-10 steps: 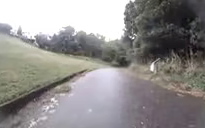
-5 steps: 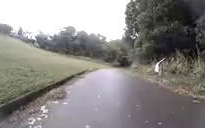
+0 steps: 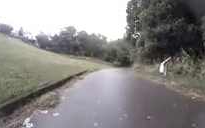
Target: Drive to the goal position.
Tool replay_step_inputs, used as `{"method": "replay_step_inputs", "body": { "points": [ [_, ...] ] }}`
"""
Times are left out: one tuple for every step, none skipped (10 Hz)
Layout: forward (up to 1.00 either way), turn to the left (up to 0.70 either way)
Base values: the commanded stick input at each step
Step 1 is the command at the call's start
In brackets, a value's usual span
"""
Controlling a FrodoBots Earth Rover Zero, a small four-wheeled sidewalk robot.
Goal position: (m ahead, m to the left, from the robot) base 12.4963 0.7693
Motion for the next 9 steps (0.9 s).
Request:
{"method": "replay_step_inputs", "body": {
  "points": [
    [0.7, -0.05],
    [0.7, -0.1],
    [0.7, -0.1],
    [0.7, -0.1],
    [0.7, -0.1],
    [0.7, -0.09],
    [0.7, -0.09],
    [0.7, -0.09],
    [0.7, -0.08]
  ]
}}
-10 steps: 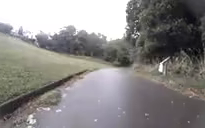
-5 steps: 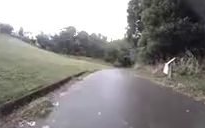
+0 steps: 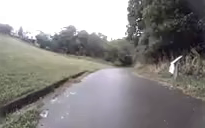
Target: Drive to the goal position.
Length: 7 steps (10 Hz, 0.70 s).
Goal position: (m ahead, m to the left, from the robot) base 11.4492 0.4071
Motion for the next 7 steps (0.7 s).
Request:
{"method": "replay_step_inputs", "body": {
  "points": [
    [0.7, -0.07],
    [0.7, -0.07],
    [0.7, 0.0],
    [0.7, 0.0],
    [0.7, 0.0],
    [0.7, 0.0],
    [0.7, 0.0]
  ]
}}
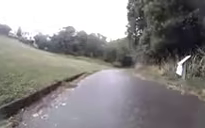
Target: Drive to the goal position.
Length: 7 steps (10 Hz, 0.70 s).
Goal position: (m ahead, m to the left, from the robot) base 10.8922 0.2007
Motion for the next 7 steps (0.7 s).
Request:
{"method": "replay_step_inputs", "body": {
  "points": [
    [0.7, 0.0],
    [0.7, 0.0],
    [0.7, 0.0],
    [0.7, 0.0],
    [0.7, 0.0],
    [0.7, 0.0],
    [0.7, 0.0]
  ]
}}
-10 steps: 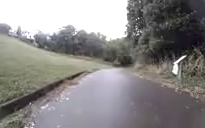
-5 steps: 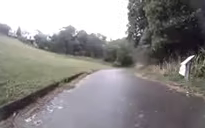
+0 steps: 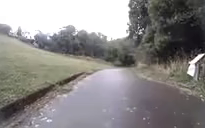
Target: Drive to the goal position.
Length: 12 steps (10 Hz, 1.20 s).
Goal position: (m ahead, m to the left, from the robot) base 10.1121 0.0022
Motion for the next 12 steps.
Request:
{"method": "replay_step_inputs", "body": {
  "points": [
    [0.7, 0.0],
    [0.7, 0.0],
    [0.7, 0.0],
    [0.7, 0.0],
    [0.7, 0.0],
    [0.7, 0.0],
    [0.7, 0.0],
    [0.7, 0.0],
    [0.7, -0.01],
    [0.7, -0.02],
    [0.7, -0.02],
    [0.7, -0.03]
  ]
}}
